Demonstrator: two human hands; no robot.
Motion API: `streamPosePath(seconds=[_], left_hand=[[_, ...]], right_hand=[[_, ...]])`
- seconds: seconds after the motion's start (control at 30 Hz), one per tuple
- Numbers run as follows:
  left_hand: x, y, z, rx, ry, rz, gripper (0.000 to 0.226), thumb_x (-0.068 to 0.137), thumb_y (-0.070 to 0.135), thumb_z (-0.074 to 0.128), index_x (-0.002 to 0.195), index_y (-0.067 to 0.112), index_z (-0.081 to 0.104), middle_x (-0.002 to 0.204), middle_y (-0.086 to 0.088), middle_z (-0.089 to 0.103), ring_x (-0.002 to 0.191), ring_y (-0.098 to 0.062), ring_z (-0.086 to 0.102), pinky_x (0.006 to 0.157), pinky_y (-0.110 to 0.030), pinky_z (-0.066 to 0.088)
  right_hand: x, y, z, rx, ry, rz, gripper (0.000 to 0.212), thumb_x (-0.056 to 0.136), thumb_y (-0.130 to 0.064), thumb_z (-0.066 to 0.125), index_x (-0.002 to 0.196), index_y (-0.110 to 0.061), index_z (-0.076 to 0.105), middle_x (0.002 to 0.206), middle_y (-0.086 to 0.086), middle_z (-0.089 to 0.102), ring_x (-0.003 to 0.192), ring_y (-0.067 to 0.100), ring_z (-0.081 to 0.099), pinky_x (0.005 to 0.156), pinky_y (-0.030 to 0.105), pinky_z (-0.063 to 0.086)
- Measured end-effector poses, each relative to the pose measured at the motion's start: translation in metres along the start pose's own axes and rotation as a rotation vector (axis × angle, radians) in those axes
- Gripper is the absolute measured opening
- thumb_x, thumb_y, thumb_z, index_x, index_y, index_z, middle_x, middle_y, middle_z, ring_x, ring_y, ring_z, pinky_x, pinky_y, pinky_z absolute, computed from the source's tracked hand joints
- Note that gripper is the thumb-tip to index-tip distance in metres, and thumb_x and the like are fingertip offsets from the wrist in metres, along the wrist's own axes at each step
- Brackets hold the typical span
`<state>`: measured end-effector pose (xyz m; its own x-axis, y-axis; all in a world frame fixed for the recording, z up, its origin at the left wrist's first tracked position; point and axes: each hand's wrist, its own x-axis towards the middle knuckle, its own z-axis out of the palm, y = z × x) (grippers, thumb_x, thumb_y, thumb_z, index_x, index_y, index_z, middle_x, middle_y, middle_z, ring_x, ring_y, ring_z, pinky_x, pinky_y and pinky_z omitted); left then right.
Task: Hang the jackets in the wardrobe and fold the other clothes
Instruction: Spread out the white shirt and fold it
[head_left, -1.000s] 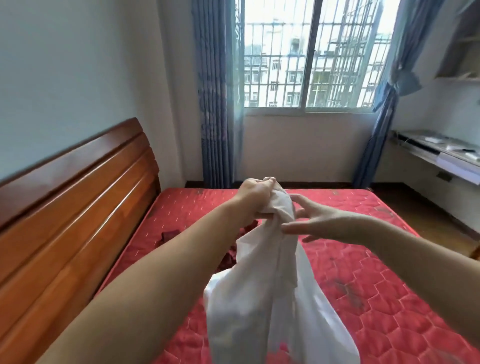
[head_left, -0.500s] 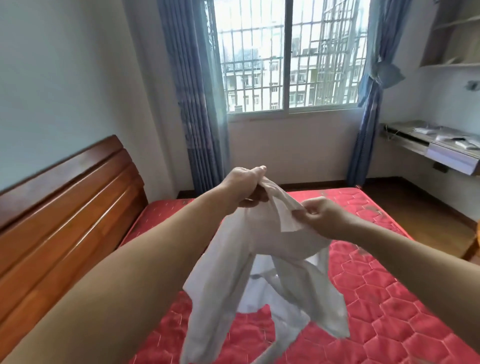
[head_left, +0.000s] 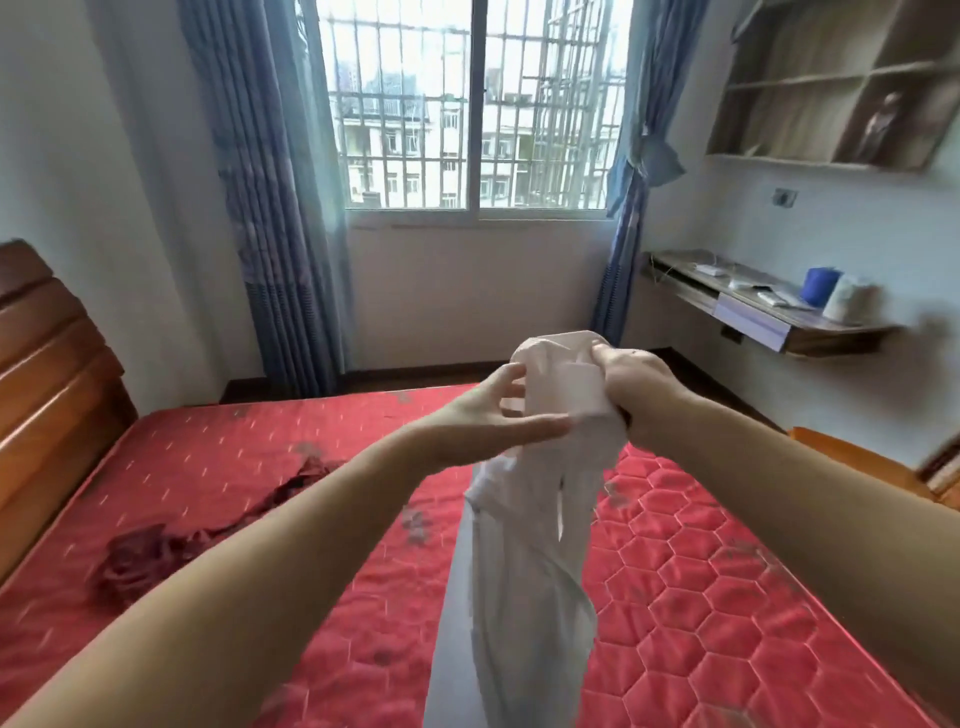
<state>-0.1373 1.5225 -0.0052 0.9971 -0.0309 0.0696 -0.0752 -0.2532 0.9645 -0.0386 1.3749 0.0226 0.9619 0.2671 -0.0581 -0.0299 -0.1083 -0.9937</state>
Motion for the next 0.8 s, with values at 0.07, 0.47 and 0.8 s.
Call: streamPosePath(seconds=[0.07, 0.47, 0.8], left_hand=[[0.017, -0.010, 0.018, 0.059, 0.060, 0.118, 0.060, 0.074, 0.033, 0.083, 0.120, 0.041, 0.046, 0.112, 0.017, 0.059, 0.092, 0.010, 0.062, 0.069, -0.006, 0.048], [0.095, -0.003, 0.035, 0.341, 0.363, 0.097, 0.007, 0.081, 0.013, 0.065, 0.076, 0.017, 0.069, 0.054, 0.013, 0.053, 0.043, 0.002, 0.047, 0.042, -0.009, 0.035], [0.127, 0.031, 0.034, -0.338, 0.613, -0.186, 0.045, 0.079, -0.001, 0.037, 0.107, 0.027, 0.059, 0.072, -0.006, 0.057, 0.035, -0.009, 0.051, 0.040, -0.019, 0.043]], right_hand=[[0.011, -0.002, -0.007, 0.110, 0.025, 0.119, 0.026, 0.100, -0.016, 0.043, 0.093, -0.001, 0.063, 0.103, 0.020, 0.066, 0.097, 0.031, 0.065, 0.089, 0.045, 0.053], [0.044, 0.027, -0.049, -0.058, -0.319, 0.070, 0.052, 0.075, -0.060, 0.069, 0.105, -0.019, 0.064, 0.090, 0.005, 0.072, 0.072, 0.017, 0.071, 0.057, 0.029, 0.054], [0.042, 0.101, -0.061, -0.910, -0.266, -0.095, 0.032, 0.084, -0.051, 0.043, 0.085, -0.024, 0.060, 0.091, 0.002, 0.070, 0.082, 0.024, 0.065, 0.068, 0.036, 0.052]])
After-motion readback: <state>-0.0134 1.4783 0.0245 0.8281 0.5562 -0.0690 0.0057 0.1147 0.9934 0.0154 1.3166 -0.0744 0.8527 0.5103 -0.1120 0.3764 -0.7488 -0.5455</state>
